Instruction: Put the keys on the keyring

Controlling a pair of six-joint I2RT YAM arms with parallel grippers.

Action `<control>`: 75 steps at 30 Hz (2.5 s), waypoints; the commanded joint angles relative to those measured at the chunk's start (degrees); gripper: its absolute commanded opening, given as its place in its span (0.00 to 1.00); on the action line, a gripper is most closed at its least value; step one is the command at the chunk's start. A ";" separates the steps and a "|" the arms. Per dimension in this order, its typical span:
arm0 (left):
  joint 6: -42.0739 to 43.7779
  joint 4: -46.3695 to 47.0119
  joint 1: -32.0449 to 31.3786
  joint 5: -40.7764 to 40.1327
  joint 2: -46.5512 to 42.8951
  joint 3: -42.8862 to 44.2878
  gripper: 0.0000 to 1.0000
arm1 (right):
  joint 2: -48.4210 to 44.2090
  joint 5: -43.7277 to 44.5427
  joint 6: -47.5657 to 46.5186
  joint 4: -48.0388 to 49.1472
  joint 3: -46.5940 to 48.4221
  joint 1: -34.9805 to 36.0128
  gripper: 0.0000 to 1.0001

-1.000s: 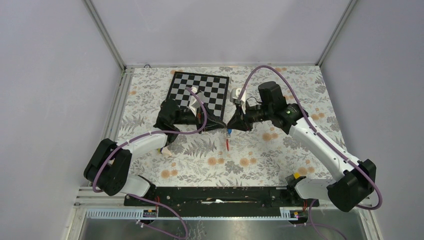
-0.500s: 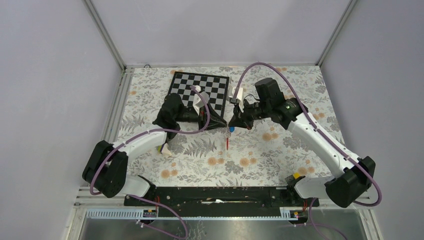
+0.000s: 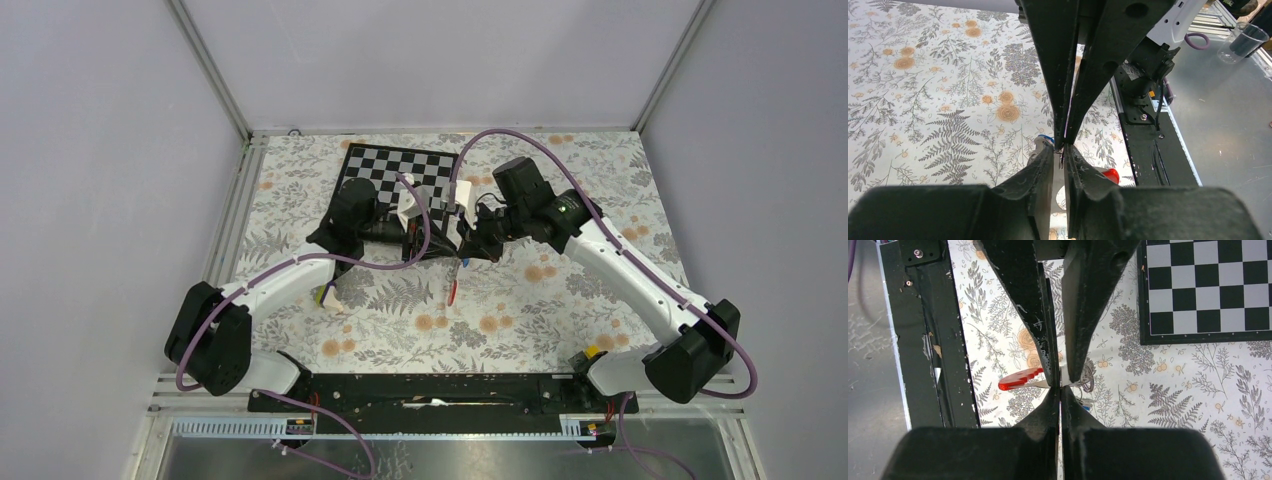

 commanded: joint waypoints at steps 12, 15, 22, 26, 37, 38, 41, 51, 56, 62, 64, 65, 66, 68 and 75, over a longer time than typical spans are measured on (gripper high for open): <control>2.84 2.50 -0.17 3.12 -0.69 -0.75 0.17 | -2.36 1.26 0.38 2.62 0.09 0.69 0.00; 2.85 3.80 -0.07 4.17 -0.85 -1.42 0.17 | -2.93 1.49 0.30 2.80 -0.32 0.70 0.00; 1.54 5.02 -0.03 3.83 -0.37 -1.13 0.10 | -3.50 0.95 0.91 3.52 -1.31 0.68 0.00; 0.24 5.89 -0.07 3.67 0.14 -0.69 0.09 | -3.24 0.43 1.34 3.94 -1.44 0.70 0.00; -0.58 6.08 -0.08 4.05 0.41 -1.46 0.00 | -3.05 0.10 2.02 4.76 -1.17 0.73 0.00; -0.58 6.07 -0.08 4.07 0.43 -1.46 0.00 | -3.13 0.09 2.06 4.79 -1.16 0.73 0.00; -0.58 6.07 -0.08 4.18 0.31 -1.69 0.00 | -3.20 0.25 2.47 5.28 -1.21 0.62 0.00; -20.93 30.35 2.10 3.59 -0.77 -6.86 0.00 | -8.48 -1.41 5.60 10.64 -6.96 -3.22 0.27; -25.89 36.91 2.23 3.57 -0.08 -8.09 0.00 | -9.62 -3.96 6.27 11.74 -7.75 -4.31 0.39; -28.44 40.45 2.21 3.00 0.82 -9.33 0.00 | -9.01 -8.65 6.41 11.84 -7.38 -4.43 0.42; -28.84 41.04 2.21 2.93 1.00 -9.53 0.00 | -8.66 -9.03 6.46 11.88 -7.04 -4.34 0.42; -29.03 41.36 2.23 2.98 1.04 -9.58 0.00 | -8.48 -9.12 6.50 11.87 -6.90 -4.42 0.42; -29.15 41.59 2.21 2.88 1.16 -9.62 0.00 | -8.37 -9.36 6.42 11.89 -6.81 -4.37 0.42; -29.40 41.90 2.23 2.78 1.16 -9.71 0.00 | -8.11 -10.14 6.46 12.01 -6.84 -4.36 0.41; -29.66 42.32 2.20 2.77 1.23 -9.84 0.00 | -6.90 -11.34 7.10 12.92 -7.27 -4.36 0.36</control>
